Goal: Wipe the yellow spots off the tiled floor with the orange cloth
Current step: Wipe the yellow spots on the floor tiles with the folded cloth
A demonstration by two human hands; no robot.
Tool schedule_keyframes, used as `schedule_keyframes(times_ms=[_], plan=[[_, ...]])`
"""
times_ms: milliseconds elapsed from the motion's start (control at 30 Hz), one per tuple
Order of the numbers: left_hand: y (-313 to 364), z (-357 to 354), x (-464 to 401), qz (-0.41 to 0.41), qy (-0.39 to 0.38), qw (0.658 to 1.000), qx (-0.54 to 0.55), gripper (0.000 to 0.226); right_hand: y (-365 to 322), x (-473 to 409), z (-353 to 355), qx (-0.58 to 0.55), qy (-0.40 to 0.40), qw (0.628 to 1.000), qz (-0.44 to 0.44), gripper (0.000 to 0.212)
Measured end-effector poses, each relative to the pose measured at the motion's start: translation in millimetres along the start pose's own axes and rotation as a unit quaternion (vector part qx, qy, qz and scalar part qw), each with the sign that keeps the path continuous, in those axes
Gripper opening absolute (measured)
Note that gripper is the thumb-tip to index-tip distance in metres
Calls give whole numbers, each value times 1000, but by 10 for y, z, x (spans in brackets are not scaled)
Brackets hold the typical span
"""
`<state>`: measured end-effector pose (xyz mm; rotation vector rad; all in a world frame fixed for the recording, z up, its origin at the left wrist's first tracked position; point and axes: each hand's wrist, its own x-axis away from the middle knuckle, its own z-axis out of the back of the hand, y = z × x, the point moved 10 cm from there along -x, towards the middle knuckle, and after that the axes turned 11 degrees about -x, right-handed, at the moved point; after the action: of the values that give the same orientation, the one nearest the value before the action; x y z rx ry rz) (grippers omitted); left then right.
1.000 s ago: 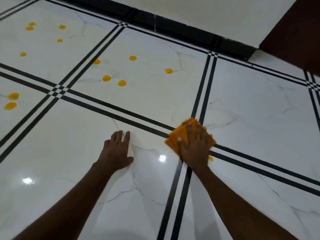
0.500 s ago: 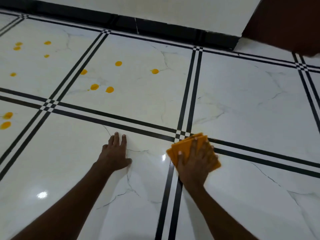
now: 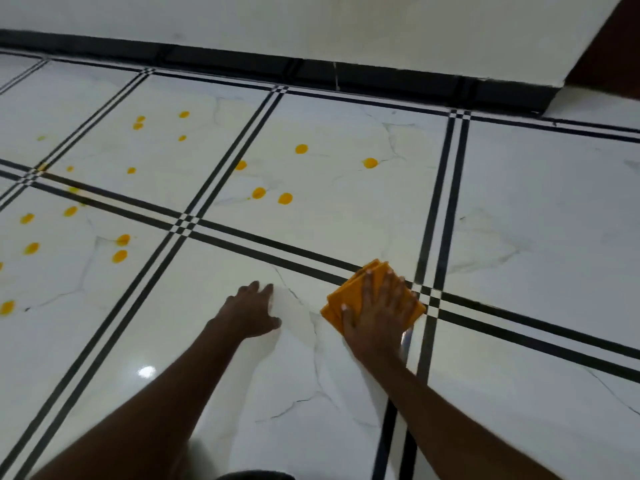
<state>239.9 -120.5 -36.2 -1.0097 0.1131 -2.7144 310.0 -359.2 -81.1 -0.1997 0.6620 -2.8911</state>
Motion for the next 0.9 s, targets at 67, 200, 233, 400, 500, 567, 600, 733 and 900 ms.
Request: schedule_keyframes(times_ms=[67, 200, 233, 400, 500, 567, 600, 733, 900], plan=[[-79, 36, -161, -8, 15, 1000, 13, 92, -87, -484, -70, 23, -1, 1000, 12, 83], [-452, 154, -618, -5, 85, 996, 18, 100, -289, -1363, -87, 39, 24, 999, 5, 84], [-597, 194, -717, -2, 106, 994, 21, 101, -476, -1458, -164, 43, 29, 999, 14, 83], [-1106, 182, -1080, -1, 139, 990, 6, 121, -1794, -1083, -886, 62, -60, 970, 225, 83], [-1006, 341, -1161, -1, 100, 995, 13, 126, -1710, -1125, -833, 92, -122, 958, 242, 85], [-1003, 454, -1165, 0, 84, 996, 19, 119, -1235, -1359, -660, 125, -150, 971, 141, 90], [-1033, 503, -1178, -5, 92, 996, 17, 113, -975, -1487, -493, 135, -145, 977, 78, 95], [-1177, 495, -1186, -33, 112, 993, -2, 112, -685, -1851, -250, 140, -164, 975, -51, 112], [-1359, 357, -1292, -21, 124, 990, 64, 136, -1556, -2151, -743, 103, -127, 984, 75, 95]])
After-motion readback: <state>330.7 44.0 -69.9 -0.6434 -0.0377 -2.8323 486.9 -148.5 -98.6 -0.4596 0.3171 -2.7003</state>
